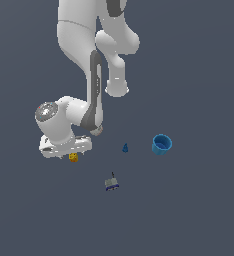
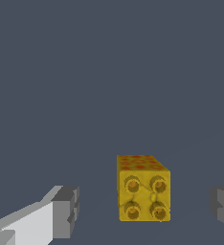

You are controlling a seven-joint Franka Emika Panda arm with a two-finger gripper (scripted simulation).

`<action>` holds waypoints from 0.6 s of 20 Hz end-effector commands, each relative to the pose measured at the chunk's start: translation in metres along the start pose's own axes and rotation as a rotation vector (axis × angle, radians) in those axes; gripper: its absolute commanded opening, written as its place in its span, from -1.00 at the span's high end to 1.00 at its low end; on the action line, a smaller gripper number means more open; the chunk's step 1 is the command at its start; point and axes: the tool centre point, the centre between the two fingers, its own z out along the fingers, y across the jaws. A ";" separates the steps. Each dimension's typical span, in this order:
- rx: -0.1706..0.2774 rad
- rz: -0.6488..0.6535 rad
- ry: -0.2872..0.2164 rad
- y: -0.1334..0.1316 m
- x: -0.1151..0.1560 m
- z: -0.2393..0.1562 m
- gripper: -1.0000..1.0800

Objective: Pick up a designated object from a clutter of objects.

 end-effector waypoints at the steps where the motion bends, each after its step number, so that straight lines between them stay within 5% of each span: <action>1: 0.000 -0.001 0.000 0.000 -0.001 0.013 -0.92; 8: 0.000 -0.002 0.000 0.001 0.000 0.027 -0.92; 9: 0.000 -0.002 0.000 0.001 0.000 0.027 1.00; 12: 0.000 -0.002 0.000 0.001 0.000 0.027 1.00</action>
